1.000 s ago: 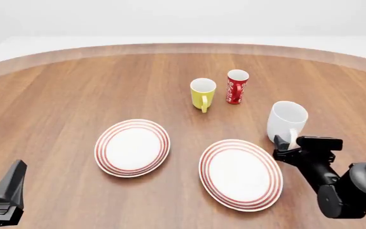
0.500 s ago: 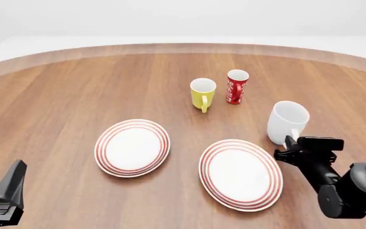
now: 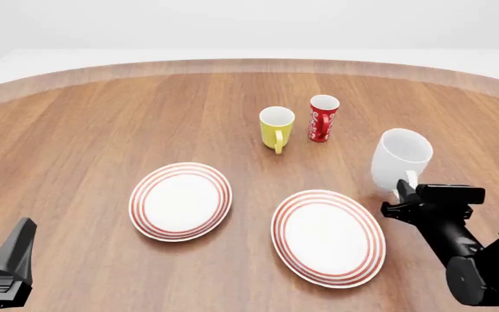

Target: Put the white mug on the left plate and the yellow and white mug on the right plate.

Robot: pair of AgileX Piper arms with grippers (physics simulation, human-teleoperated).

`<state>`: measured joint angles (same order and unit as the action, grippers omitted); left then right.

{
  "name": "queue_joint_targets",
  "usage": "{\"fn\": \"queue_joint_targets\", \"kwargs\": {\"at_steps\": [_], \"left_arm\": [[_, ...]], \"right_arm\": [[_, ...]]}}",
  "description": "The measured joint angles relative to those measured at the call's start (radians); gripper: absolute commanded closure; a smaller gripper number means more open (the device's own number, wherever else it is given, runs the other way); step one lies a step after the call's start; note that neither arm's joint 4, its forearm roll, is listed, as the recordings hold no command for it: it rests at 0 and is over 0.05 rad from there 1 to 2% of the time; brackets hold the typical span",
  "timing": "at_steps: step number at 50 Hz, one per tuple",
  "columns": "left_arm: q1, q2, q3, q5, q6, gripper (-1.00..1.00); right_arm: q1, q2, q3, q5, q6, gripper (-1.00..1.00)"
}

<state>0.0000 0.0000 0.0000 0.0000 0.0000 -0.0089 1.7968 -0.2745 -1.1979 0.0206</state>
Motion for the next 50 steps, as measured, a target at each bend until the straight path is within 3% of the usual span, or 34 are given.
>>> {"fn": "queue_joint_targets", "kwargs": {"at_steps": [25, 50], "left_arm": [[0.000, 0.000, 0.000, 0.000, 0.000, -1.00], [0.000, 0.000, 0.000, 0.000, 0.000, -1.00]], "right_arm": [[0.011, -0.346, 0.063, 0.195, -0.031, 1.00], [0.077, -0.652, 0.051, 0.447, -0.066, 1.00]]}}
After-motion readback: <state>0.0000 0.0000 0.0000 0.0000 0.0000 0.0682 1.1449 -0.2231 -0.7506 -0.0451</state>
